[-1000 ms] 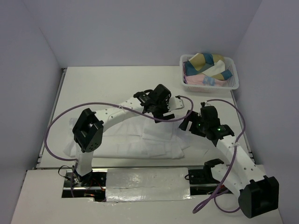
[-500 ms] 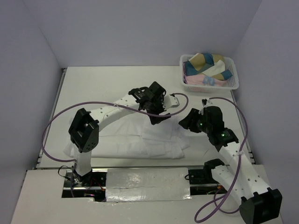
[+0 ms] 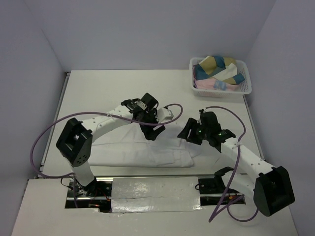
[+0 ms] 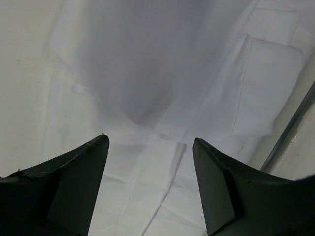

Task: Fold and stack the long sleeve shirts
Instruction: Fold the shirt

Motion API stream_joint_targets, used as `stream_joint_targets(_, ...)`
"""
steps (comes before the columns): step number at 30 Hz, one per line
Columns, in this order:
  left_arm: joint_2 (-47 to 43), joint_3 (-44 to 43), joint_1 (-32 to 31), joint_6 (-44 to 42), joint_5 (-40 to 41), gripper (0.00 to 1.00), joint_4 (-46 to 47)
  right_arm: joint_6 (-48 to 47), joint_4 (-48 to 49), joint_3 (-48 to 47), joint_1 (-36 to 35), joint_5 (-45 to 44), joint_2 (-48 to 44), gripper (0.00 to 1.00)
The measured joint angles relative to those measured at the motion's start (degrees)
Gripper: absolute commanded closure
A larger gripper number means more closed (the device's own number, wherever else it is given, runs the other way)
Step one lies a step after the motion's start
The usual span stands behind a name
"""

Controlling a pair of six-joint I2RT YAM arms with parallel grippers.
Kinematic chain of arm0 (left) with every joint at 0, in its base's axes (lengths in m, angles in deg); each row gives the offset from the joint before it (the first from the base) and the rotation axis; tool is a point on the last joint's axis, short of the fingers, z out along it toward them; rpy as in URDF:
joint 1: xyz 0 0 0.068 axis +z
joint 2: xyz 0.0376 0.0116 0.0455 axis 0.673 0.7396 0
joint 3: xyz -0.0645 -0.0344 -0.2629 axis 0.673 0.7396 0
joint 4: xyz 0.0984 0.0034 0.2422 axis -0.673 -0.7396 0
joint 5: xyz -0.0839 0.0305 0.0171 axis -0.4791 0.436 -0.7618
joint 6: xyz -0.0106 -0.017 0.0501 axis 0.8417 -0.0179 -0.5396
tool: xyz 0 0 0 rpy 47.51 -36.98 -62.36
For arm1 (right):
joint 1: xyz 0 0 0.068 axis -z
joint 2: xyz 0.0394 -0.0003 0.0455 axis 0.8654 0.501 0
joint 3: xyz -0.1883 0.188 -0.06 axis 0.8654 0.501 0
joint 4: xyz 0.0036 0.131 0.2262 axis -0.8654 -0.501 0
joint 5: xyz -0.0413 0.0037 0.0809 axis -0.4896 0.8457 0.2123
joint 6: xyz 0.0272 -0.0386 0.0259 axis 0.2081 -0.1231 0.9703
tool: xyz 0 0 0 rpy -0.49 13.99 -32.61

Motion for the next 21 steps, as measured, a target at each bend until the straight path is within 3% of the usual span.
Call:
stream_joint_targets(4,2.4,1.8,0.2,1.6,-2.3,0.17,2.4,0.1,3.0,0.5,0.0,0.3,4.2,0.33)
stream_joint_targets(12,3.4,3.5,0.4,3.4,-4.5,0.28,7.3,0.2,9.6,1.2,0.0,3.5,13.8,0.37)
stream_joint_targets(17,5.0,6.1,0.4,4.5,-4.8,0.48,9.0,0.2,11.3,1.8,0.0,4.7,14.9,0.52)
stream_joint_targets(21,6.5,6.5,0.4,4.7,-5.3,0.58,8.8,0.4,12.7,1.9,0.0,5.6,15.0,0.75)
